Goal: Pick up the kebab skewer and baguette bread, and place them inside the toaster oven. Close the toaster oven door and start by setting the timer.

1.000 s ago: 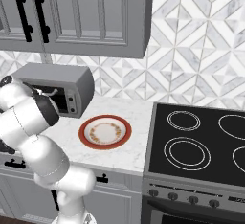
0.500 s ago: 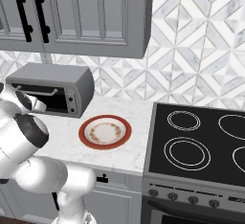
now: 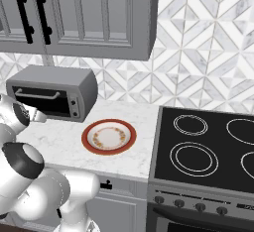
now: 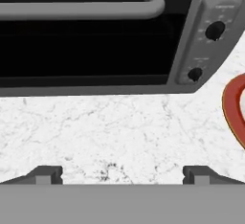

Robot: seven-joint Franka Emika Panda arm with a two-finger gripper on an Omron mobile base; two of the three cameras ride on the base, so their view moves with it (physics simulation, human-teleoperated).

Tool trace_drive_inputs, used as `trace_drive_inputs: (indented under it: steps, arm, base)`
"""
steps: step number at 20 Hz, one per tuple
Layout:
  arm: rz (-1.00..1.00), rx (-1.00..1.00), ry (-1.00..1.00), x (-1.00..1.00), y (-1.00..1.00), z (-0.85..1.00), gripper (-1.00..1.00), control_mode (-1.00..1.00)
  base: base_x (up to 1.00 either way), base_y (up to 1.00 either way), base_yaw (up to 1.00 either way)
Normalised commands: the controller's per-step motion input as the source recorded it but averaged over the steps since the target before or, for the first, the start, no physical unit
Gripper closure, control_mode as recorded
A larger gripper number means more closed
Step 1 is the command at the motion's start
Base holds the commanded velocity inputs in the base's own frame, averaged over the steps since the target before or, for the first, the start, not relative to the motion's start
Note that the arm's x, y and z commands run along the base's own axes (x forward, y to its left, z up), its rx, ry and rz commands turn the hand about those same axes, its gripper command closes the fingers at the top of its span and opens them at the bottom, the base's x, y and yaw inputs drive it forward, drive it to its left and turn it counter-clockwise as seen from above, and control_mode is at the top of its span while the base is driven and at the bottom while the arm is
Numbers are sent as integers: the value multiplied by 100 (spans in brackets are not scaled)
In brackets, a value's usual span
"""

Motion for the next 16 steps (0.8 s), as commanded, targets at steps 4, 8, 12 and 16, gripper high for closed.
trace_drive_inputs:
  steps: [4,8,12,16]
  arm:
    - [2,-3,0,0,-27,0,-100,-100]
    - [10,-12,0,-4,-33,4,-100,-100]
    - [25,-36,1,-16,-33,24,-100,-100]
    - [42,-49,9,-2,-24,19,-100,-100]
  base:
    - [0,0,0]
    - [0,0,0]
    - [0,0,0]
    - [0,0,0]
